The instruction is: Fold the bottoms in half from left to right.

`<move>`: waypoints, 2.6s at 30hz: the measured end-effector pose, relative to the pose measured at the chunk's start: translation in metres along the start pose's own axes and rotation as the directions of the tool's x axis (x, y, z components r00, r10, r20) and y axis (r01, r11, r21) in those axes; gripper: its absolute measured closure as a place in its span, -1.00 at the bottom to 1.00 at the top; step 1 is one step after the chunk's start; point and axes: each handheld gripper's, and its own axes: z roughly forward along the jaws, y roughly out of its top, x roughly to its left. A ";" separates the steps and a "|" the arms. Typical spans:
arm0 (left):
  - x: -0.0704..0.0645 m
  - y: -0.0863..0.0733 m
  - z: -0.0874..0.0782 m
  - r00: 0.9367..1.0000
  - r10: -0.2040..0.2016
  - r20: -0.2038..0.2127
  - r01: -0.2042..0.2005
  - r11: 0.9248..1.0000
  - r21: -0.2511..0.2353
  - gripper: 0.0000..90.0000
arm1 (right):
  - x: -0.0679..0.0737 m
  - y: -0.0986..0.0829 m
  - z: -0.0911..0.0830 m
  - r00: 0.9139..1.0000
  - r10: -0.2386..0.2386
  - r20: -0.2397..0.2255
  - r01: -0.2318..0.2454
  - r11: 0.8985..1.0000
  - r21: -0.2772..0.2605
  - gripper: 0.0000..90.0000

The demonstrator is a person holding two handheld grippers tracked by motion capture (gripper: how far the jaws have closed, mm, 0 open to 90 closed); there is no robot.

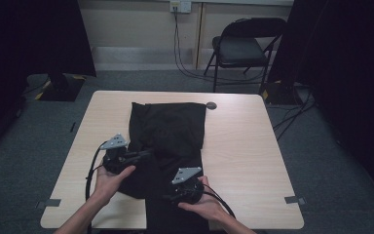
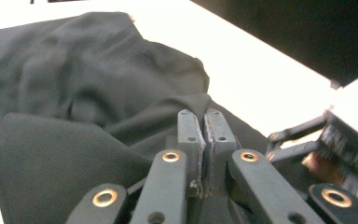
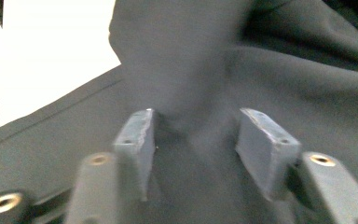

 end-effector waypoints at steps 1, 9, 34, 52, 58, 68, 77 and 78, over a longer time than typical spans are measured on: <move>-0.001 0.002 0.005 1.000 0.008 0.004 -0.008 1.000 0.012 0.93 | -0.001 0.001 -0.002 1.000 0.001 -0.003 -0.001 1.000 -0.012 -0.19; -0.004 -0.002 0.027 1.000 -0.006 0.012 0.006 0.999 0.036 0.88 | -0.019 0.016 -0.002 0.999 0.046 0.030 -0.042 0.994 -0.099 0.45; 0.074 0.003 0.027 0.971 -0.016 -0.239 0.030 0.998 0.056 -0.05 | -0.088 0.021 -0.061 0.957 0.159 0.242 -0.119 0.978 -0.172 0.04; 0.100 0.001 0.087 0.975 -0.030 -0.221 0.064 0.986 0.152 0.66 | -0.171 0.038 0.012 0.920 0.297 0.256 -0.280 0.955 -0.102 0.77; 0.089 0.057 0.060 0.973 0.005 -0.231 0.001 1.000 0.028 0.79 | -0.171 0.075 -0.016 0.921 0.292 0.257 -0.242 0.948 -0.207 0.91; 0.004 0.114 -0.029 0.962 0.192 -0.194 -0.218 0.969 -0.118 0.78 | -0.127 0.130 -0.118 0.959 0.156 0.236 -0.055 0.921 -0.387 0.91; -0.029 0.000 -0.015 0.981 0.171 -0.096 -0.165 0.984 0.066 0.77 | -0.059 0.045 -0.099 0.977 0.125 0.171 -0.084 0.970 -0.227 0.90; -0.028 -0.013 -0.008 0.985 0.156 -0.075 -0.148 0.983 0.107 0.77 | -0.058 0.032 -0.092 0.978 0.136 0.156 -0.103 0.974 -0.201 0.90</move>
